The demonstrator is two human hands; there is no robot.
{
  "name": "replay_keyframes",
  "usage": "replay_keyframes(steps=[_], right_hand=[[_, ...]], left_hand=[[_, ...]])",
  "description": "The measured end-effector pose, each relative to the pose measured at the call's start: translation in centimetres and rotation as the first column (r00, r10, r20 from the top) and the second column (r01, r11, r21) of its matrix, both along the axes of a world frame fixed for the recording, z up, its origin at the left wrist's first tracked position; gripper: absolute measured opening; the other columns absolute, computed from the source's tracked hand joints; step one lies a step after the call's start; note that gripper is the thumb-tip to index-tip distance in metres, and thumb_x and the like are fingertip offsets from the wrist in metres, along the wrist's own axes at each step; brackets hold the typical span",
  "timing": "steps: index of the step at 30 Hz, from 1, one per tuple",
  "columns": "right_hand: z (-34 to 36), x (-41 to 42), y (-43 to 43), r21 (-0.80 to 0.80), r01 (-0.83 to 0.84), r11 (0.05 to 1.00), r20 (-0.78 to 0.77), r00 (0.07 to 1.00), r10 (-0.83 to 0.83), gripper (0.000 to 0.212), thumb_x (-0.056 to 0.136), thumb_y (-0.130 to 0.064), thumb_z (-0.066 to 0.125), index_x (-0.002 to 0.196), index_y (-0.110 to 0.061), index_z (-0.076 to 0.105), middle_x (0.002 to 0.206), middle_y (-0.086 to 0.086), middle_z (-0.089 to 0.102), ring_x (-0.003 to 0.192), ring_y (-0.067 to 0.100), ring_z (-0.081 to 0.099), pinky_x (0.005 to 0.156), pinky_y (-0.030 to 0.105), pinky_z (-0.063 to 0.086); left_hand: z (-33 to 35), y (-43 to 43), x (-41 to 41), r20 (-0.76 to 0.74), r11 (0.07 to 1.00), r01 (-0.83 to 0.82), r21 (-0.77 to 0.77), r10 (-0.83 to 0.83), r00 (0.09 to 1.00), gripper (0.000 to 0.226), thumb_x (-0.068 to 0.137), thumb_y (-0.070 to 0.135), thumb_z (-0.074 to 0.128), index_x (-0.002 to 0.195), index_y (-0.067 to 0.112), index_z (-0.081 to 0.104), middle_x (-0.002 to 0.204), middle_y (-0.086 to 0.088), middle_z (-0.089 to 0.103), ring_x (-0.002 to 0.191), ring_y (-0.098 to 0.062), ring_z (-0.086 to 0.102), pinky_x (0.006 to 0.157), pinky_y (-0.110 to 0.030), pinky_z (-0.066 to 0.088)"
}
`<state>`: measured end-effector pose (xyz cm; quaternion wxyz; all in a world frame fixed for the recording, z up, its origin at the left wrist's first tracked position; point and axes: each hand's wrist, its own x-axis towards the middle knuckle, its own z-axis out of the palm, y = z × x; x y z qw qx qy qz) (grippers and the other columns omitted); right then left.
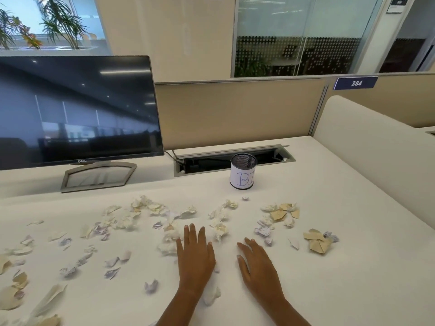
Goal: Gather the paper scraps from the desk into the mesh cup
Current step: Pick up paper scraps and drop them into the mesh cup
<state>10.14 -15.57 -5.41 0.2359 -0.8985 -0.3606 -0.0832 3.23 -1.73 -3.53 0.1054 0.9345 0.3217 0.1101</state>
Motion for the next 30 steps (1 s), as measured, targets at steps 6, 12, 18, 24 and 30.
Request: replay_keyframes(steps=[6, 12, 18, 24, 30], right_hand=[[2.6, 4.2, -1.4, 0.180, 0.097, 0.979, -0.040, 0.995, -0.091, 0.023, 0.082, 0.002, 0.062, 0.102, -0.006, 0.070, 0.113, 0.011, 0.067, 0.112, 0.023, 0.061, 0.091, 0.022, 0.043], [4.6, 12.4, -3.7, 0.042, 0.261, 0.964, -0.180, 0.951, -0.250, 0.031, 0.091, -0.003, 0.050, 0.121, -0.003, 0.058, 0.134, 0.014, 0.050, 0.125, 0.030, 0.046, 0.103, 0.034, 0.036], [5.1, 17.1, -5.0, -0.151, 0.140, 0.979, -0.393, 0.900, -0.190, 0.042, 0.095, -0.029, 0.043, 0.133, -0.013, 0.046, 0.136, 0.012, 0.046, 0.127, 0.024, 0.043, 0.106, 0.029, 0.026], [5.2, 19.5, -4.1, -0.237, 0.092, 0.967, -0.419, 0.888, -0.187, 0.033, 0.093, -0.012, 0.046, 0.125, -0.013, 0.057, 0.126, 0.018, 0.055, 0.118, 0.029, 0.052, 0.100, 0.030, 0.039], [4.4, 20.7, -3.7, -0.092, 0.166, 0.982, -0.448, 0.874, -0.190, 0.023, 0.082, 0.003, 0.055, 0.099, -0.004, 0.069, 0.109, 0.018, 0.063, 0.101, 0.027, 0.059, 0.080, 0.024, 0.042]], left_hand=[[2.1, -2.4, 3.4, 0.121, 0.975, 0.210, 0.069, -0.217, 0.969, 0.047, 0.050, 0.014, 0.089, 0.093, 0.003, 0.074, 0.102, -0.019, 0.073, 0.096, -0.030, 0.071, 0.069, -0.032, 0.060], [2.9, -4.3, 8.3, 0.119, 0.928, 0.332, -0.169, -0.315, 0.942, 0.045, 0.096, 0.024, 0.041, 0.141, 0.018, 0.035, 0.147, -0.001, 0.037, 0.129, -0.015, 0.045, 0.099, -0.028, 0.043], [3.6, -5.9, 14.1, 0.019, 0.919, 0.355, -0.173, -0.357, 0.934, 0.047, 0.096, 0.029, 0.043, 0.141, 0.023, 0.031, 0.144, -0.006, 0.037, 0.123, -0.024, 0.047, 0.098, -0.035, 0.042], [2.8, -6.6, 18.6, -0.143, 0.911, 0.347, -0.222, -0.382, 0.913, 0.050, 0.092, 0.029, 0.052, 0.139, 0.025, 0.037, 0.136, -0.009, 0.043, 0.121, -0.026, 0.047, 0.095, -0.035, 0.043], [2.0, -6.1, 19.6, -0.067, 0.914, 0.303, -0.271, -0.332, 0.941, 0.025, 0.090, 0.016, 0.051, 0.115, 0.015, 0.056, 0.121, -0.010, 0.051, 0.110, -0.027, 0.051, 0.085, -0.035, 0.045]])
